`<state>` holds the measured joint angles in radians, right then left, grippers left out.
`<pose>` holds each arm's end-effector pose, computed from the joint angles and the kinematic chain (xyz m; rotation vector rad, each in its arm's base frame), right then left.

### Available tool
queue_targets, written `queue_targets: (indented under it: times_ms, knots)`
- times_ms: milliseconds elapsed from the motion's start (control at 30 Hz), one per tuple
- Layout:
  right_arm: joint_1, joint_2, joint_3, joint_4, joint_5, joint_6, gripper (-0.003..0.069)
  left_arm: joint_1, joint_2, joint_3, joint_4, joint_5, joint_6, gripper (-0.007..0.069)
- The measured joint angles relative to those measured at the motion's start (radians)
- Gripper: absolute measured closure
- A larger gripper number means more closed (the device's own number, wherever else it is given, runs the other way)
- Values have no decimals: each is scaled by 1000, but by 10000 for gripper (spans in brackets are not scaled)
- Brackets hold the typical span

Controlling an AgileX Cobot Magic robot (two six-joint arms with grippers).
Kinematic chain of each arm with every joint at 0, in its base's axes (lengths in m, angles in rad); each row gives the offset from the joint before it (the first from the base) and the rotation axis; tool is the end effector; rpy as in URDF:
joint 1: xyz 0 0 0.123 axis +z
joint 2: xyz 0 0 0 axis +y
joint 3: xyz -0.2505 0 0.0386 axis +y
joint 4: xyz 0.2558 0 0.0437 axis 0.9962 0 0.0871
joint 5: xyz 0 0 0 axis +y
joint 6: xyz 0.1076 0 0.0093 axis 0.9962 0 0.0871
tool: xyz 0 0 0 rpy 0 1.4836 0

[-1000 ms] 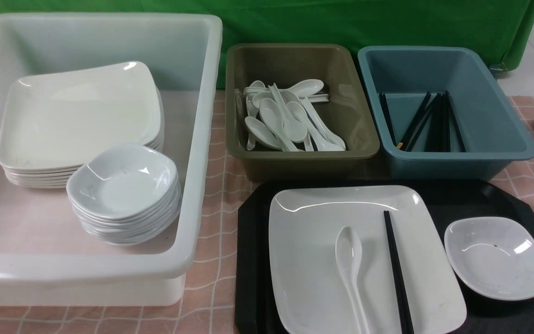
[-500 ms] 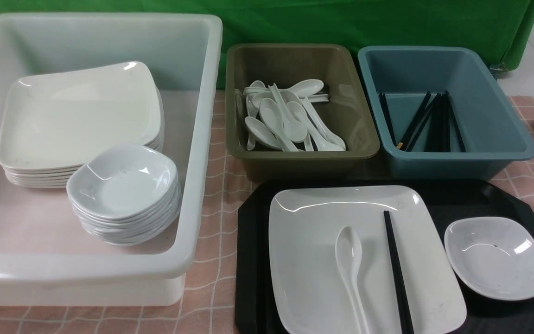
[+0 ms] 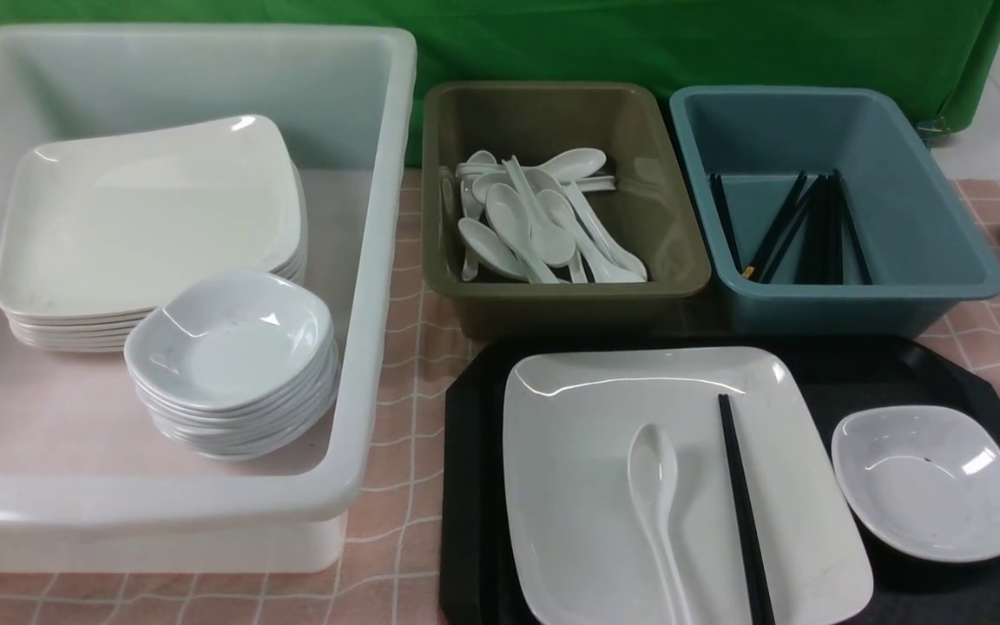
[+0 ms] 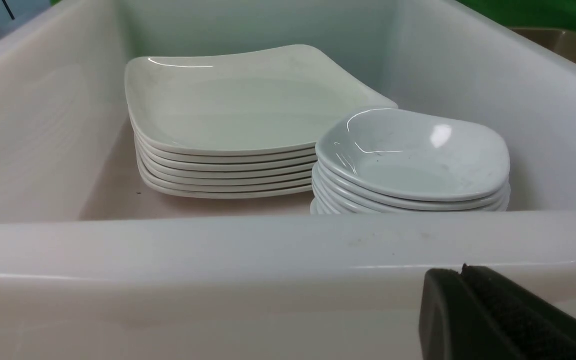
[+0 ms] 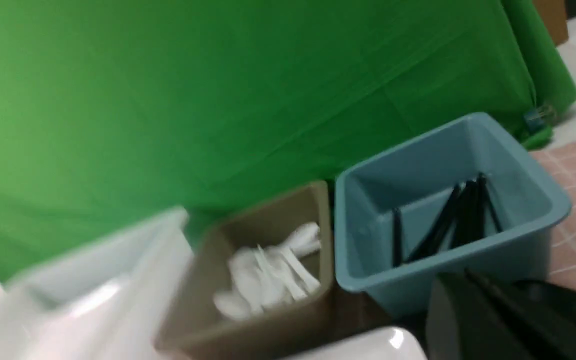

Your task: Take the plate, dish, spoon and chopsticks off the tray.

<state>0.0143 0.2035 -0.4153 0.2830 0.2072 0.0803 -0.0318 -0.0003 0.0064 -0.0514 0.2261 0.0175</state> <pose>0.1106 0.0078 0.3186 0.2064 1.4660 0.3441 0.1123 -0.0048 0.1880 0.0079 1.7158 -0.0576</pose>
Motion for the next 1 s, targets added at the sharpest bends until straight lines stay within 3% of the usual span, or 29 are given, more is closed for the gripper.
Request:
queue_targets:
  times_ms: [233, 433, 500, 700, 1000]
  knots:
    - [1, 561, -253, -167, 499, -101, 627, 0, 0, 0, 0, 0, 0, 620]
    - [70, 911, -306, -48, 593, -229, 578, 0, 0, 0, 0, 0, 0, 620]
    - [148, 1016, -340, -5, 591, -250, 492, 0, 0, 0, 0, 0, 0, 620]
    - [345, 1243, -510, -38, 591, -146, 269, 0, 0, 0, 0, 0, 0, 620]
    - [482, 1455, -692, -230, 617, 136, 248, 0, 0, 0, 0, 0, 0, 620]
